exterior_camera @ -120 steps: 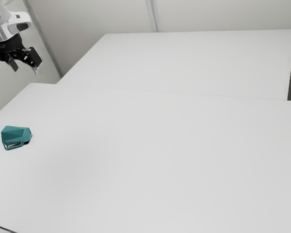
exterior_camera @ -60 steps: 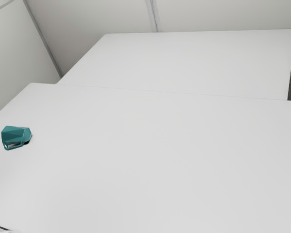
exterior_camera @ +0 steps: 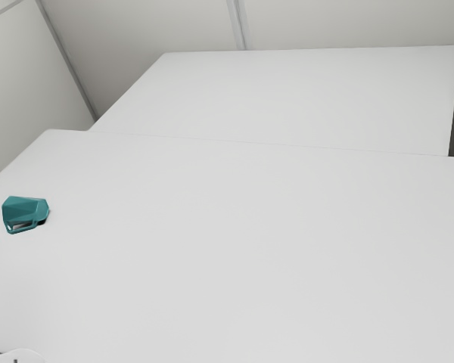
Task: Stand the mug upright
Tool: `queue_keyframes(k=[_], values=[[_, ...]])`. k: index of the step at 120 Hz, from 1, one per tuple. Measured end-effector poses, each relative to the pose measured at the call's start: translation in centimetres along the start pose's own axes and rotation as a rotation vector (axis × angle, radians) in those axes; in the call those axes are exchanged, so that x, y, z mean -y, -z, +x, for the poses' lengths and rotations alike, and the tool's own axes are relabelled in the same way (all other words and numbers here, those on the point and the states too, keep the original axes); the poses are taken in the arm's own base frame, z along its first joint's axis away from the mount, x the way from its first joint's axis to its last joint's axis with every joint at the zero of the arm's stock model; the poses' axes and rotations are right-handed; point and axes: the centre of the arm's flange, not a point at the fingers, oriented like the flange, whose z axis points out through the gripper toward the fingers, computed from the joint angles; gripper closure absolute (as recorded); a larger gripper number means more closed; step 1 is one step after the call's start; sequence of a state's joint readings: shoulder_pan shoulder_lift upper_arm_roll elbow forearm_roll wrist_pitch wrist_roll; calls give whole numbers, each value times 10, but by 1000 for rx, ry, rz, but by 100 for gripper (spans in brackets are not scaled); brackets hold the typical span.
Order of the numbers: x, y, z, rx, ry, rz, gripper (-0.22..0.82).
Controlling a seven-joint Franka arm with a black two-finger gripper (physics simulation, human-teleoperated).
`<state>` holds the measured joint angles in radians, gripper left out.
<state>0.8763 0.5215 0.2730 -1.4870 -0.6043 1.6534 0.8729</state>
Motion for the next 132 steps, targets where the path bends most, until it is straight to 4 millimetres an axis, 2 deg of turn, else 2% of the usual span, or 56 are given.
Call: queue_keyframes(k=[14,42,76,98,132], values=[[9,-18,19,-21,-74,-42,0],[3,-40,55,-101,-209,-124,0],[14,-68,62,-165,-263,-208,0],[25,-75,64,-194,-286,-226,0],[18,-90,77,-229,-339,-259,0]])
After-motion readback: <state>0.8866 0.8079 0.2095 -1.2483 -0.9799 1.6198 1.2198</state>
